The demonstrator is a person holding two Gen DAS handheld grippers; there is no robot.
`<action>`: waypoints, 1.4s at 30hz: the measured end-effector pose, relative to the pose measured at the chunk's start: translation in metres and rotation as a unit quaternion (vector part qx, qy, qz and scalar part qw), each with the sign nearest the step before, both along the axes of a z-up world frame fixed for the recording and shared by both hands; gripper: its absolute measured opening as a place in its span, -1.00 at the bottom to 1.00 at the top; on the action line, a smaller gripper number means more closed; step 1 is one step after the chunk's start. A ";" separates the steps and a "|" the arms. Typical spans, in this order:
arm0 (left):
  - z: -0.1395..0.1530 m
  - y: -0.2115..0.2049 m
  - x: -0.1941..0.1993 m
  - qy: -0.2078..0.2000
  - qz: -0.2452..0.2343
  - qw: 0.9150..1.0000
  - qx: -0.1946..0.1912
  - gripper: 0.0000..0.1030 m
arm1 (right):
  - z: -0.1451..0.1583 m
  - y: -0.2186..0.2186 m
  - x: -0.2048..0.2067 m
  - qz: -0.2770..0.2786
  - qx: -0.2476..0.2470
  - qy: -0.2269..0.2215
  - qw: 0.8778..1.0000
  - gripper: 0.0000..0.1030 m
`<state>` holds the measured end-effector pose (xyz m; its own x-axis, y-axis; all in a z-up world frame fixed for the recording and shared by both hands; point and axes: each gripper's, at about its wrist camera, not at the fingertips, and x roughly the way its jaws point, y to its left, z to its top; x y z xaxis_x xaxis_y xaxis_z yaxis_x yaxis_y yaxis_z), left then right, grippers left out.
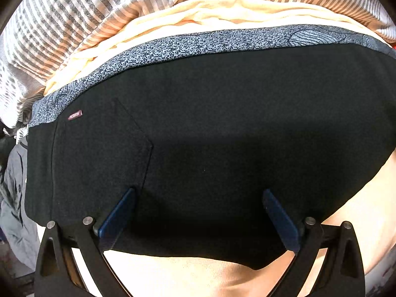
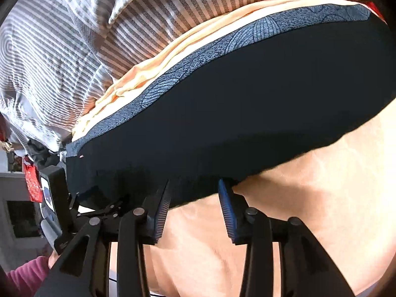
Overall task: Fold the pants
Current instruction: 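Lower the folded pants onto the sheet and open both grippers, then grasp the black pants leg end with the right gripper while the left gripper holds the waistband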
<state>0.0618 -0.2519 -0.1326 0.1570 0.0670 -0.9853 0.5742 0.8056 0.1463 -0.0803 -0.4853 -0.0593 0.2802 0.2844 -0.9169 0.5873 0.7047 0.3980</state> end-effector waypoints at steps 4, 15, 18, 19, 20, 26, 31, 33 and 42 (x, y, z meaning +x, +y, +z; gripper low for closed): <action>0.000 0.000 0.000 0.004 0.001 1.000 0.004 0.98 | 0.004 0.000 -0.002 -0.002 0.004 0.002 1.000 0.09; -0.002 -0.001 0.001 0.008 0.001 1.000 0.011 0.98 | 0.023 -0.020 -0.040 -0.053 0.077 -0.028 0.995 0.46; 0.000 -0.006 0.004 0.016 0.013 0.999 0.029 0.98 | 0.025 -0.029 -0.055 -0.065 0.084 -0.026 0.994 0.46; 0.002 -0.009 0.004 0.023 0.023 0.999 0.036 0.98 | 0.025 -0.033 -0.060 -0.068 0.085 -0.025 0.994 0.46; 0.006 -0.013 0.004 0.029 0.030 0.999 0.034 0.98 | 0.026 -0.038 -0.065 -0.074 0.086 -0.025 0.993 0.46; 0.041 -0.071 -0.021 0.024 0.000 0.999 -0.022 0.98 | 0.025 -0.088 -0.101 -0.148 0.087 -0.035 0.985 0.46; 0.052 -0.140 -0.037 0.023 -0.008 0.998 -0.065 0.98 | 0.028 -0.145 -0.122 -0.218 0.070 -0.070 0.971 0.46; 0.054 -0.169 -0.040 0.013 0.004 0.997 -0.078 0.98 | 0.028 -0.166 -0.127 -0.234 0.053 -0.083 0.967 0.46; 0.033 -0.255 -0.041 0.009 0.046 0.994 -0.097 0.98 | 0.002 -0.235 -0.146 -0.297 0.032 -0.115 0.947 0.46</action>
<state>0.0204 -0.5068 -0.0995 0.1413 -0.1116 -0.9837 0.4971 0.8673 -0.0270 -0.2259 -0.7205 -0.0578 0.5991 0.0671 -0.7979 0.7650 0.2460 0.5951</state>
